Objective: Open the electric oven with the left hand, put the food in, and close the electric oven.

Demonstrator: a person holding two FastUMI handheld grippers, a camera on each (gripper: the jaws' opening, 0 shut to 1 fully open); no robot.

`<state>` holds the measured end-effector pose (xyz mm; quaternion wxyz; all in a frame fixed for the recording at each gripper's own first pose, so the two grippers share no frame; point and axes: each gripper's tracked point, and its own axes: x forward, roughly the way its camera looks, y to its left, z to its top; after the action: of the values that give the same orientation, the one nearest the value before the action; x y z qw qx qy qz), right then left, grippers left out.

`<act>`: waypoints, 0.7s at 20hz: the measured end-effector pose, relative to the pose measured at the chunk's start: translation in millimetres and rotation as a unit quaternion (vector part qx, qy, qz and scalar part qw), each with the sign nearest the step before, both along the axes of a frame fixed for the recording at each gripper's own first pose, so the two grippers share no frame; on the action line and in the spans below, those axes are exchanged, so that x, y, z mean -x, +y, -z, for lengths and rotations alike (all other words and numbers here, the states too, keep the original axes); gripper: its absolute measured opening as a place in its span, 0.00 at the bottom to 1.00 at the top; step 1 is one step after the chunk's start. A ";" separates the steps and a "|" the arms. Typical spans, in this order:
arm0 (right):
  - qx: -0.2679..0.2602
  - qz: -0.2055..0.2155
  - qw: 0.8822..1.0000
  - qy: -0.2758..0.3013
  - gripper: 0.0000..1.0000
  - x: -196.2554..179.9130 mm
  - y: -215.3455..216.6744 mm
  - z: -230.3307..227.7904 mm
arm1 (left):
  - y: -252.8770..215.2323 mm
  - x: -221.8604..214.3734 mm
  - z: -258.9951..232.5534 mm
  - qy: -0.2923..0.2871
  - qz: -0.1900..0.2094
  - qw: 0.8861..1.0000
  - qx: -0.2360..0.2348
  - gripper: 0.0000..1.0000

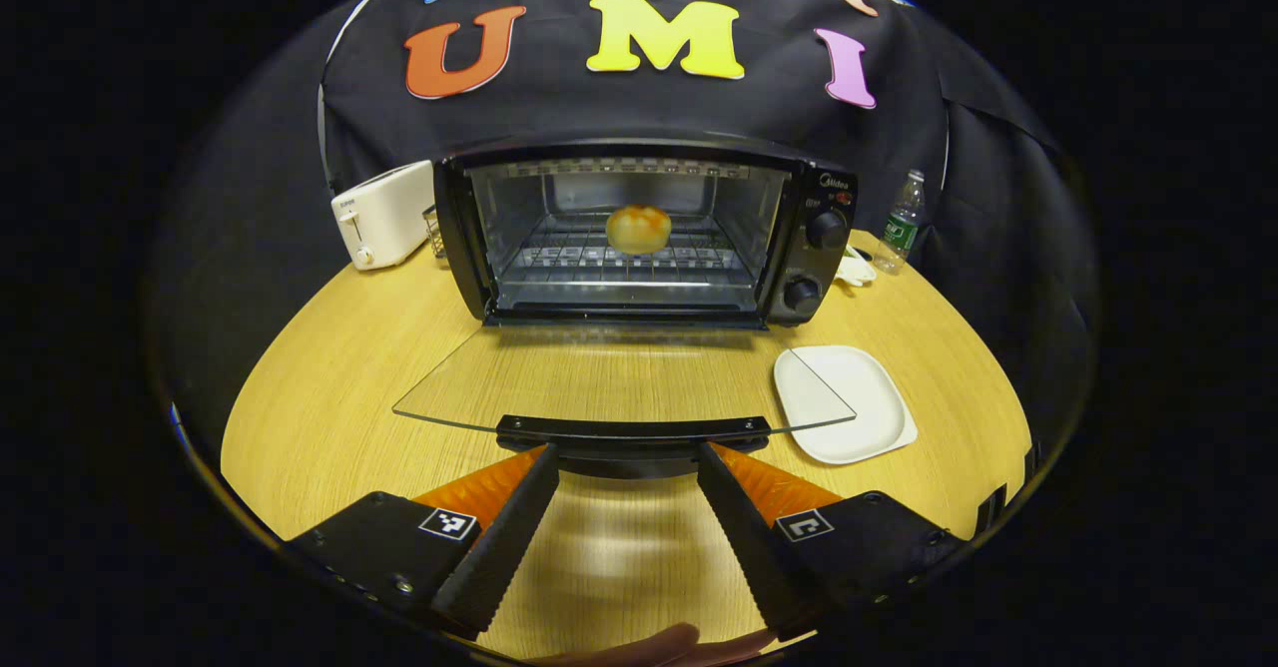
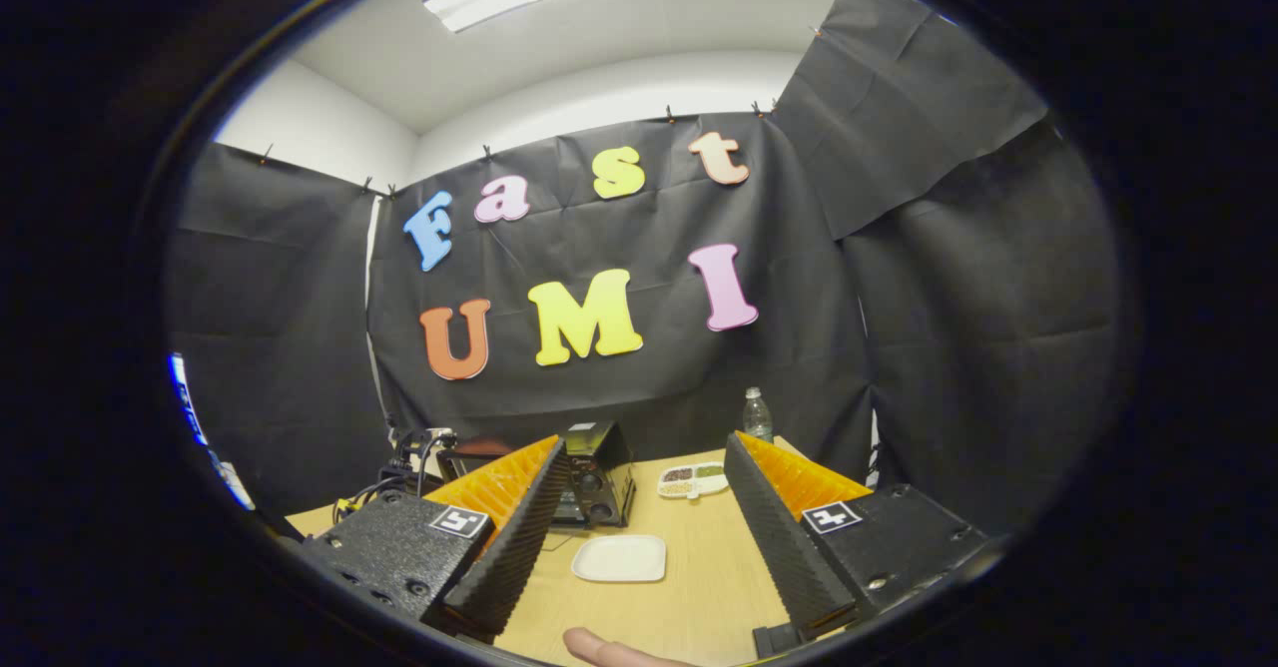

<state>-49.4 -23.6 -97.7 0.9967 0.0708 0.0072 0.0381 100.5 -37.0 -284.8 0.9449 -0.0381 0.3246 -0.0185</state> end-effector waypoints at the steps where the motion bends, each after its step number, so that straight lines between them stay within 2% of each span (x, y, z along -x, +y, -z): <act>1: 0.000 0.001 1.000 0.001 0.95 -0.6 -0.4 1.2 | 0.9 -4.2 -5.1 -0.009 -0.001 1.000 0.000 0.93; 7: -0.008 0.004 1.000 0.009 0.95 -4.7 -3.5 8.2 | 2.7 -20.1 -32.9 -0.051 0.003 0.999 -0.009 0.94; 8: -0.008 0.004 1.000 0.010 0.95 -5.4 -3.9 9.5 | 3.2 -23.2 -35.6 -0.055 0.004 0.998 -0.010 0.84; 9: -0.007 0.004 1.000 0.010 0.95 -6.4 -3.2 10.2 | 3.0 -24.9 -37.4 -0.061 0.004 0.998 -0.010 0.94; 10: -0.007 0.005 1.000 0.011 0.95 -6.2 -4.4 11.1 | 3.4 -26.6 -40.6 -0.065 0.005 0.998 -0.011 0.86; 11: -0.008 0.006 1.000 0.010 0.95 -6.8 -5.2 11.0 | 3.7 -27.7 -41.7 -0.068 0.005 0.998 -0.011 1.00; 12: -0.010 0.005 1.000 0.009 0.95 -7.3 -4.2 11.1 | 4.3 -28.0 -42.9 -0.071 0.005 0.997 -0.013 0.95; 14: -0.013 0.005 1.000 0.008 0.95 -9.2 -4.0 12.1 | 4.6 -30.9 -49.0 -0.085 0.006 0.996 -0.016 0.96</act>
<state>-40.3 -27.6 -109.7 0.9958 0.0839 0.0148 0.0325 131.5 -32.4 -235.8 0.9695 -0.0193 0.2432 -0.0219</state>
